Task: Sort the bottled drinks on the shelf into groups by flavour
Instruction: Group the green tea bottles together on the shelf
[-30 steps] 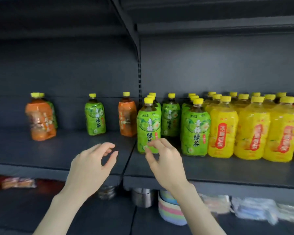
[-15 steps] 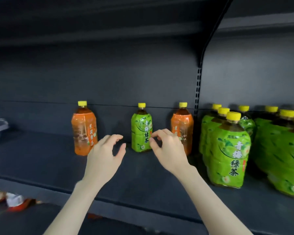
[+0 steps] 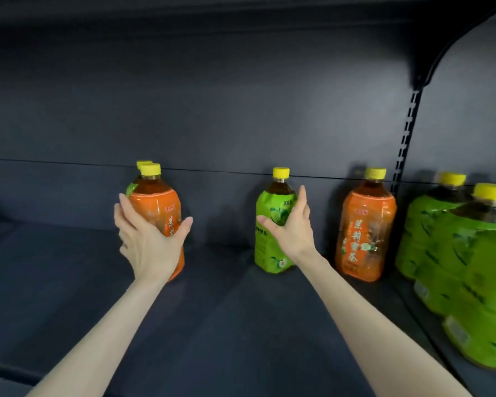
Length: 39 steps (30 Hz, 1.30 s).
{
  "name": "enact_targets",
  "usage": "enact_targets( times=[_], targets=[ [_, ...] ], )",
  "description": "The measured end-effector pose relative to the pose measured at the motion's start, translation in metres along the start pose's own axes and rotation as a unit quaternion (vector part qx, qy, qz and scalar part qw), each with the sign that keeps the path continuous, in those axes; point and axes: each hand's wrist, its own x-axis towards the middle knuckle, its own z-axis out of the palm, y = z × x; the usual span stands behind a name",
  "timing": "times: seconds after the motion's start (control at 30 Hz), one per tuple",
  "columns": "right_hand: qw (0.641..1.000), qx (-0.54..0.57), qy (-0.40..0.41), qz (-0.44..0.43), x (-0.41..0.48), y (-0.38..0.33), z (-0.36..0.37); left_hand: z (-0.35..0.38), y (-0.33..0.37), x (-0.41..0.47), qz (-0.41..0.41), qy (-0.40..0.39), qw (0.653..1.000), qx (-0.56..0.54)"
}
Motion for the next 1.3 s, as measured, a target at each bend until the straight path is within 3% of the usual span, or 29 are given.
enact_targets(
  times=[0.13,0.37,0.6,0.67,0.73,0.8,0.87,1.0,1.3],
  targets=[
    [0.998,-0.049,0.027,0.016,0.006,0.002,0.007,0.007,-0.014,0.019,0.029,-0.025,0.999,0.027],
    [0.992,-0.081,0.093,0.033,-0.008,-0.011,0.022,0.036,-0.018,0.034,0.113,-0.149,0.981,-0.054],
    [0.989,-0.011,0.145,0.021,-0.025,-0.029,0.052,0.053,-0.03,0.042,0.109,-0.261,0.948,-0.144],
    [0.99,0.02,0.137,0.017,-0.028,-0.035,0.061,0.05,-0.037,0.046,0.153,-0.239,0.952,-0.118],
    [0.99,0.031,0.133,0.017,-0.03,-0.038,0.069,0.047,-0.048,0.055,0.208,-0.144,0.966,-0.061],
    [0.99,0.031,0.134,0.022,-0.031,-0.036,0.074,0.045,-0.061,0.07,0.183,-0.044,0.981,-0.048],
    [0.991,0.041,0.126,0.032,-0.03,-0.035,0.076,0.044,-0.073,0.086,0.104,-0.005,0.993,-0.051],
    [0.99,0.077,0.111,0.044,-0.029,-0.034,0.079,0.047,-0.086,0.102,-0.014,-0.099,0.991,-0.087],
    [0.988,0.039,0.118,0.091,-0.027,-0.041,0.075,0.024,-0.093,0.102,0.021,-0.174,0.973,-0.15]
  ],
)
